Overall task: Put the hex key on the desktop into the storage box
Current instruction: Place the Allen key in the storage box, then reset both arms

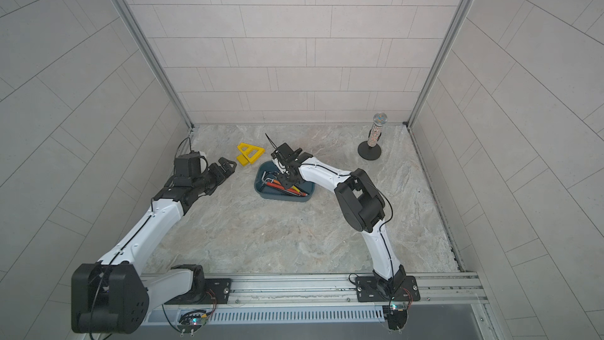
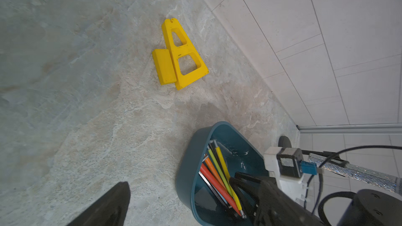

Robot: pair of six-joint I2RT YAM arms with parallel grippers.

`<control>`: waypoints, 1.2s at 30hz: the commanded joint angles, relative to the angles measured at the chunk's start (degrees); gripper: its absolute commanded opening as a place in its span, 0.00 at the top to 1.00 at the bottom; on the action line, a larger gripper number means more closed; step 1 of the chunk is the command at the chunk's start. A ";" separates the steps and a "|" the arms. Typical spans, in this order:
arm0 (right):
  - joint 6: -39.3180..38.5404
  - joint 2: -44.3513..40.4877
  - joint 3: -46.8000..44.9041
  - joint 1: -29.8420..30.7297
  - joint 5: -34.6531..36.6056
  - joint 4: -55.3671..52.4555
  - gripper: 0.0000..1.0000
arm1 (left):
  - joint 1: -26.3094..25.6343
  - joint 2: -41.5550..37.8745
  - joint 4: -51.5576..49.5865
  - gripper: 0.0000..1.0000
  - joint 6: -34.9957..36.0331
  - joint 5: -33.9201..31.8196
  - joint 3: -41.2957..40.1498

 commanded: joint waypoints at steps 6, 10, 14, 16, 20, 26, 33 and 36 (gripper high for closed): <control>-0.47 -2.74 -1.07 -0.24 1.59 -0.70 0.55 | 0.09 -4.56 -4.37 0.00 -0.28 -13.60 -0.90; -0.57 -6.83 -2.37 -0.22 2.24 -0.44 0.38 | -0.14 -7.12 -3.47 0.00 -0.66 -18.12 -2.21; -0.65 -14.32 -5.34 -0.31 3.67 0.20 0.24 | -0.38 -7.91 -2.14 0.00 1.56 -22.76 -2.53; -0.49 -18.43 -7.52 -0.47 4.45 0.89 0.18 | -0.47 -7.78 -2.62 0.00 5.52 -26.94 -1.79; 1.63 -29.09 -14.43 -1.45 7.24 2.35 0.00 | -0.67 -8.02 -2.37 0.00 13.46 -37.53 -1.11; 2.01 -44.98 -29.43 -3.18 16.73 5.19 0.00 | -1.46 -10.65 16.52 0.00 26.01 -48.47 -12.80; 4.35 -62.20 -49.14 -10.01 25.25 15.66 0.00 | -1.99 -3.23 38.61 0.00 31.74 -53.42 -23.95; 4.42 -65.91 -53.84 -11.63 30.87 19.63 0.00 | -3.30 2.41 44.06 0.00 34.01 -55.82 -25.00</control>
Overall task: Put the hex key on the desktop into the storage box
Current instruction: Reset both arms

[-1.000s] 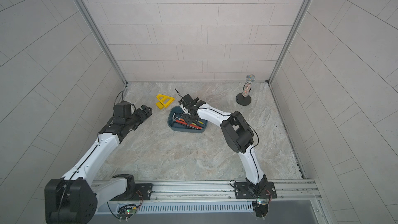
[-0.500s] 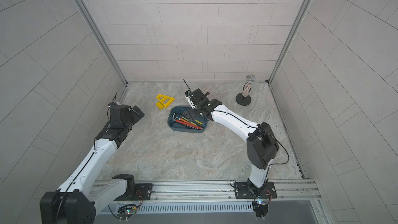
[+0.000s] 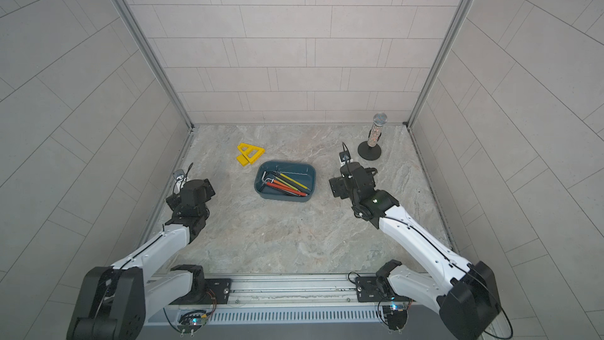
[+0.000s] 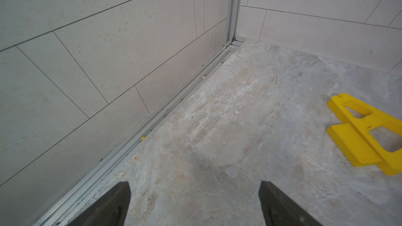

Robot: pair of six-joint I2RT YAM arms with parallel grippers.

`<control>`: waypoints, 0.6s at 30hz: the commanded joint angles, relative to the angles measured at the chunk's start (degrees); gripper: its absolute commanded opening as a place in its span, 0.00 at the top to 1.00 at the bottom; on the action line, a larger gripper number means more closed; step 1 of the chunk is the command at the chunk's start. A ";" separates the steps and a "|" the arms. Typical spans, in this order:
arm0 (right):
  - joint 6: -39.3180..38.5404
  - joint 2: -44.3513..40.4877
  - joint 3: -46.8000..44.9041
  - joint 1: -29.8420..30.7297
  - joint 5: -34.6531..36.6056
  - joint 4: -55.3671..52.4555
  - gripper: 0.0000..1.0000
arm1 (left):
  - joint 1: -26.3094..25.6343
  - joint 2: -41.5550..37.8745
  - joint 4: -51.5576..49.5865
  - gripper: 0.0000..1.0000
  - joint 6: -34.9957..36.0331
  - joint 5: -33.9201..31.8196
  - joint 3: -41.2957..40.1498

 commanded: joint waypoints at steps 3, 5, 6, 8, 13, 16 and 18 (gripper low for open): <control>-0.16 -3.46 -5.73 -2.58 12.44 10.11 0.00 | -1.46 6.22 17.16 0.00 4.28 -3.11 -2.76; -1.08 -3.09 -7.13 -4.04 15.23 11.90 0.00 | -1.58 7.80 19.61 0.00 5.93 -2.25 -2.55; -1.00 -2.87 -7.88 -5.02 16.65 12.87 0.00 | -1.47 8.52 19.72 0.00 6.18 -2.01 -2.01; -1.92 -2.54 -10.60 -7.23 17.20 16.58 0.00 | -1.42 10.29 18.40 0.00 6.56 -1.26 -0.26; -7.80 0.18 -19.35 -11.36 17.03 35.08 0.00 | -1.22 16.84 26.15 0.00 6.64 5.18 -0.21; -9.13 3.55 -20.16 -13.53 17.69 39.76 0.00 | -1.39 19.77 37.93 0.00 9.31 8.13 -3.59; -9.62 5.48 -21.15 -14.89 17.51 43.84 0.00 | -1.34 17.72 30.22 0.00 8.31 8.35 -2.22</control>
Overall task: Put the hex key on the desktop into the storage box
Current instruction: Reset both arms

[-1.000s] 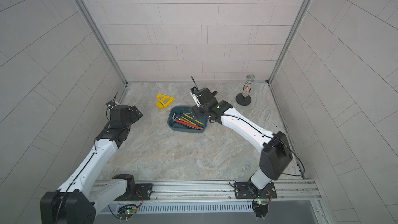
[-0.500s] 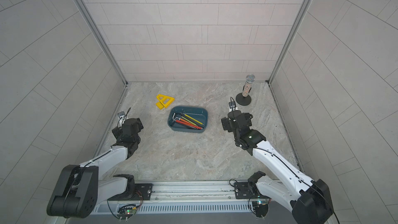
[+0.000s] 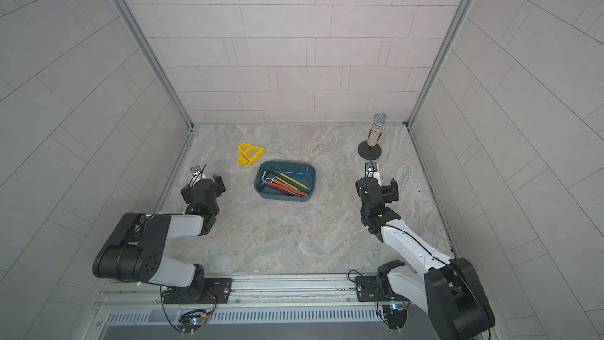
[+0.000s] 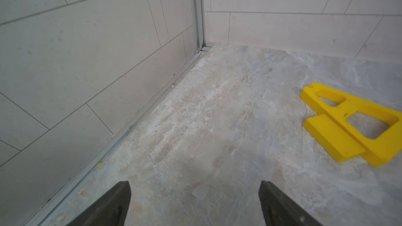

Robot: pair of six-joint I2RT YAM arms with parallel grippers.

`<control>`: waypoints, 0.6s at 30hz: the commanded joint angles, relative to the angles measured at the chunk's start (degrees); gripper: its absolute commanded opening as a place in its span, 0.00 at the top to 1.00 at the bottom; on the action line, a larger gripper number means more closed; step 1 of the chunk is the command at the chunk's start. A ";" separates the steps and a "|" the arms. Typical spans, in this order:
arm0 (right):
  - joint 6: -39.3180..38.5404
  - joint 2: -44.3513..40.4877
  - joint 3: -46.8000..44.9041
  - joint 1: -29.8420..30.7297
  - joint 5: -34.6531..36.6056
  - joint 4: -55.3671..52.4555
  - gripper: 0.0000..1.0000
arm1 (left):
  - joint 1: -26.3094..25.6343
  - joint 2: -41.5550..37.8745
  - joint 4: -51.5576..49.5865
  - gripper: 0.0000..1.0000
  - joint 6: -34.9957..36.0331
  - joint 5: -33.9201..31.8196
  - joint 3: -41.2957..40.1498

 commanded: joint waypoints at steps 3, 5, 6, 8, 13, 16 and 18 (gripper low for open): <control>-3.50 5.32 -3.39 -3.53 0.94 20.49 0.00 | 0.46 4.81 3.72 0.00 1.87 4.87 3.49; -3.49 9.04 -4.79 -4.98 0.58 26.84 0.00 | 0.15 5.19 1.46 0.00 2.52 5.44 4.64; -3.33 10.91 -5.40 -5.54 0.25 30.03 0.00 | 0.45 2.20 -5.60 0.00 1.68 6.26 5.75; -4.14 14.08 -5.92 -5.96 -0.64 33.82 0.00 | 0.68 4.82 4.02 0.00 1.83 5.61 3.33; -4.31 17.99 -4.60 -6.09 0.86 34.26 0.00 | 0.67 2.64 -2.00 0.00 1.47 5.87 4.55; -4.21 18.01 -5.28 -6.53 0.22 35.79 0.00 | 0.68 5.40 6.91 0.00 2.56 6.01 2.24; -3.83 17.56 -5.49 -6.60 -0.19 35.52 0.00 | 0.68 4.43 5.58 0.00 2.50 7.01 2.04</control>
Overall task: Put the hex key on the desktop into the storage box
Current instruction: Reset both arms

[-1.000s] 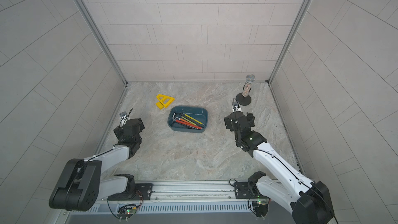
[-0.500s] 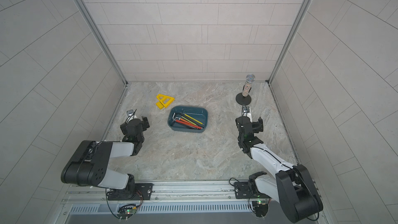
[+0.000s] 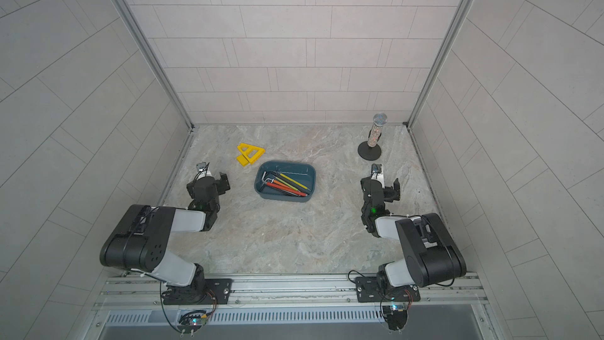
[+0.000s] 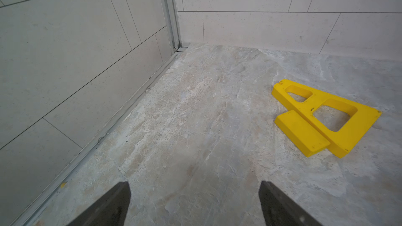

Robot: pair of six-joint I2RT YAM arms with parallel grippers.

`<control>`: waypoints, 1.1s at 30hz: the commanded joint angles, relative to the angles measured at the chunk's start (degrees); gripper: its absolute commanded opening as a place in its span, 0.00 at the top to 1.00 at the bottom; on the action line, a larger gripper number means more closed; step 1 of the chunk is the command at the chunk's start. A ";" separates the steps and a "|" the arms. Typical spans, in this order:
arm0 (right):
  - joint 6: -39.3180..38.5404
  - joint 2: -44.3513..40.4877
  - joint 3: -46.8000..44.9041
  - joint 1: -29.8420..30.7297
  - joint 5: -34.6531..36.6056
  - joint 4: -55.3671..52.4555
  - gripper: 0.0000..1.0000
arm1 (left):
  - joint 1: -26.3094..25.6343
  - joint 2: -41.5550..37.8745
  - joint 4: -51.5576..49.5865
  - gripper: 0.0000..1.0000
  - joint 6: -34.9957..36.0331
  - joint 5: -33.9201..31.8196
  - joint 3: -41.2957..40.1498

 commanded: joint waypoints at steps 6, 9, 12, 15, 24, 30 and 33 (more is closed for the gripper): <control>-0.19 -2.94 -5.15 -0.45 -0.59 10.25 0.00 | 0.29 -0.65 -0.65 0.00 0.17 0.35 0.11; 0.11 -4.13 -8.68 -0.45 -1.69 15.57 0.00 | 0.29 0.48 0.25 0.00 0.03 -0.82 0.55; 1.72 -5.95 -10.22 -0.44 -3.89 15.66 0.00 | 0.21 0.52 0.13 0.00 0.23 -0.52 0.65; 4.18 -7.42 -10.12 -0.47 -5.66 13.49 0.00 | 0.29 0.40 -0.09 0.00 0.22 -0.53 0.67; 7.20 7.43 -2.96 -4.67 -17.07 14.57 0.00 | 0.27 0.46 0.25 0.00 0.21 -0.50 0.50; 8.77 8.22 -3.29 -6.56 -19.46 15.91 0.00 | 0.23 0.24 0.53 0.00 0.21 -0.26 0.22; 9.22 8.81 -5.02 -6.58 -17.83 19.64 0.00 | 0.27 0.37 0.55 0.00 0.27 -0.36 0.32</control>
